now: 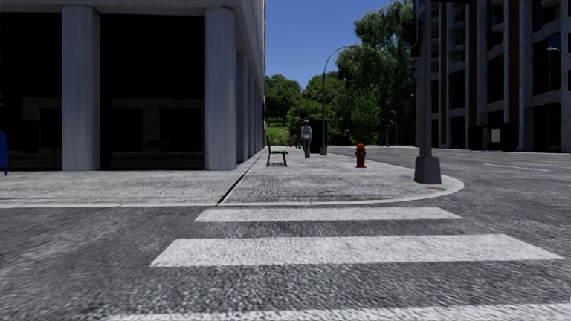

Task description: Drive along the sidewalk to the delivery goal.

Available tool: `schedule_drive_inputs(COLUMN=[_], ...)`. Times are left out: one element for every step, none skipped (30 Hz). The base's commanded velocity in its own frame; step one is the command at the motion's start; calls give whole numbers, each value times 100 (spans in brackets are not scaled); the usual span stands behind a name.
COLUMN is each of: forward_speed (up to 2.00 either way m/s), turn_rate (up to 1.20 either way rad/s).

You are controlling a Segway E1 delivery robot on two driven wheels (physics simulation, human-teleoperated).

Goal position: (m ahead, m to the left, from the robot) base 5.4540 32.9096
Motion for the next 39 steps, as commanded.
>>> schedule_drive_inputs(forward_speed=[173,173,173,173,173,173,173,173,173,173,173,173,173,173,173,173,173,173,173,173,173,173,173,173,173,173,173,173,173,173,173,173,173,173,173,173,173,173,173], turn_rate=[0,1,6,6,12,17,21,21,28,32,32,32,33,33,33,33,33,33,33,33,33,33,33,33,23,2,2,0,0,1,14,14,26,35,35,47,53,55,55])
